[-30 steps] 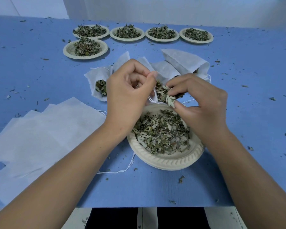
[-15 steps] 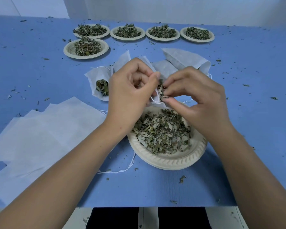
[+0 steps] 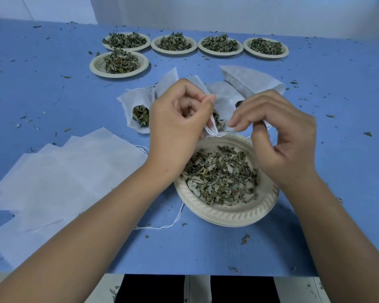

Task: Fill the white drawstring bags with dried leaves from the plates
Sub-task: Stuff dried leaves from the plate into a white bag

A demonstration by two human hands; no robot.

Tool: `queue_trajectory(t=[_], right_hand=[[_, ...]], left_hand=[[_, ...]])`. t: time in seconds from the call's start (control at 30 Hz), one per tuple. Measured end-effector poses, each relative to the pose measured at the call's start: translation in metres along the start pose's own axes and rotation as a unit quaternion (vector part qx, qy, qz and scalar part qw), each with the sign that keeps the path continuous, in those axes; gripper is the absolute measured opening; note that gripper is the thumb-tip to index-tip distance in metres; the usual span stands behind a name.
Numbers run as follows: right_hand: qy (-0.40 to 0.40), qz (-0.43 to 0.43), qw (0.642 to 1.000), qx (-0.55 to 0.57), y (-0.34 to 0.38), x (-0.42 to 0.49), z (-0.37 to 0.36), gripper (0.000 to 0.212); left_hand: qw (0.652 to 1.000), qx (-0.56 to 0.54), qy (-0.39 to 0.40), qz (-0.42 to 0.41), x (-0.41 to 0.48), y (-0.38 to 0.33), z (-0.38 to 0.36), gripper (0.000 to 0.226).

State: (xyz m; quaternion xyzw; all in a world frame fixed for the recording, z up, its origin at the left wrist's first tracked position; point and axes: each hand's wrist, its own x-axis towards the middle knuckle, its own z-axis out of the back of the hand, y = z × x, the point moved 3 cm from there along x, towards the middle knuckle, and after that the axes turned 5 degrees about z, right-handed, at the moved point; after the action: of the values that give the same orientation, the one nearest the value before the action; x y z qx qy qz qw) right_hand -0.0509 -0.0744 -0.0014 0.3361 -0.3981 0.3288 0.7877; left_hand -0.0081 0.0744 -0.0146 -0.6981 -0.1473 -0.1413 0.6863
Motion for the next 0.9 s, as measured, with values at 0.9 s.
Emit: queue_trajectory(t=[0.9], right_hand=[[0.314,-0.173,0.923,0.138,-0.008,-0.009,-0.019,0.018]], left_hand=[[0.999,-0.015,-0.045,-0.023,0.004,-0.007,0.008,0.022]])
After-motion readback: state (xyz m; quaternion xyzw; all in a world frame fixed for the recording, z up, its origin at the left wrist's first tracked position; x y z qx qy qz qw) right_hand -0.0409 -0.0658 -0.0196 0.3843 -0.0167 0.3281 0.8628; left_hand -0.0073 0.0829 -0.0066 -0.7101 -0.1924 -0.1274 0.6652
